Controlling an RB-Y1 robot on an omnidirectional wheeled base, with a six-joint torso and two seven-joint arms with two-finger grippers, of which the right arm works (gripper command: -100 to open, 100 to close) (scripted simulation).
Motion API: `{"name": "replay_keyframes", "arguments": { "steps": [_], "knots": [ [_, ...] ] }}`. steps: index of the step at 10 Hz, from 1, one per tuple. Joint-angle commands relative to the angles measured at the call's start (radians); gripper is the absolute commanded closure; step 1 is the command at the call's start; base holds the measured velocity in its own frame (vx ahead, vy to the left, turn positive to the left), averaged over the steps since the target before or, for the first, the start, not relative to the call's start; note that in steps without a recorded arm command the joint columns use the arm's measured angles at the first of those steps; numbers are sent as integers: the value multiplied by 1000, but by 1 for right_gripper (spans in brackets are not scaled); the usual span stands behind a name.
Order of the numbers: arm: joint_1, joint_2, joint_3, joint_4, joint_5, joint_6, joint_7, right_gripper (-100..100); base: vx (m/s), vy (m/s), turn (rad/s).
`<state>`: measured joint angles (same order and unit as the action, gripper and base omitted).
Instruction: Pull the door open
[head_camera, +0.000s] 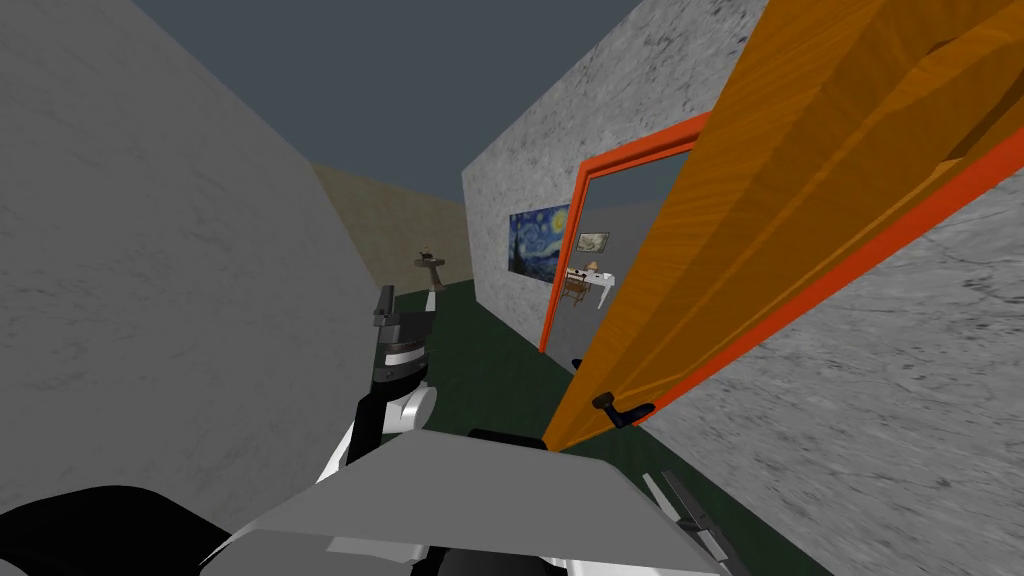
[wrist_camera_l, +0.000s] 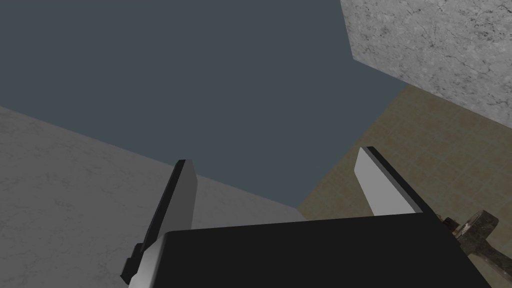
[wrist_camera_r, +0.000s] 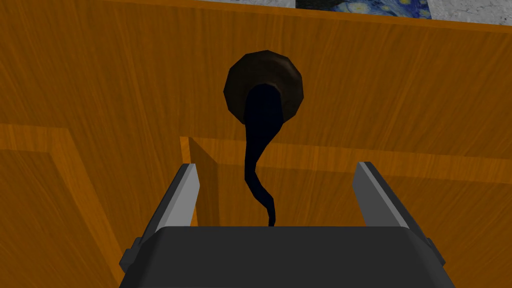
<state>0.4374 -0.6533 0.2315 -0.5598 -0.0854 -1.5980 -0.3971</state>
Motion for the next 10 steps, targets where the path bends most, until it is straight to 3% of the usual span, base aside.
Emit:
{"name": "replay_keyframes", "arguments": {
  "steps": [1,8,10],
  "knots": [
    [1,0,0,-1,0,0,1,-100,-13,1,-25],
    [1,0,0,-1,0,0,1,-100,12,3,4],
    [7,7,-4,12,-6,2,3,-100,155,14,147]
  ]
}}
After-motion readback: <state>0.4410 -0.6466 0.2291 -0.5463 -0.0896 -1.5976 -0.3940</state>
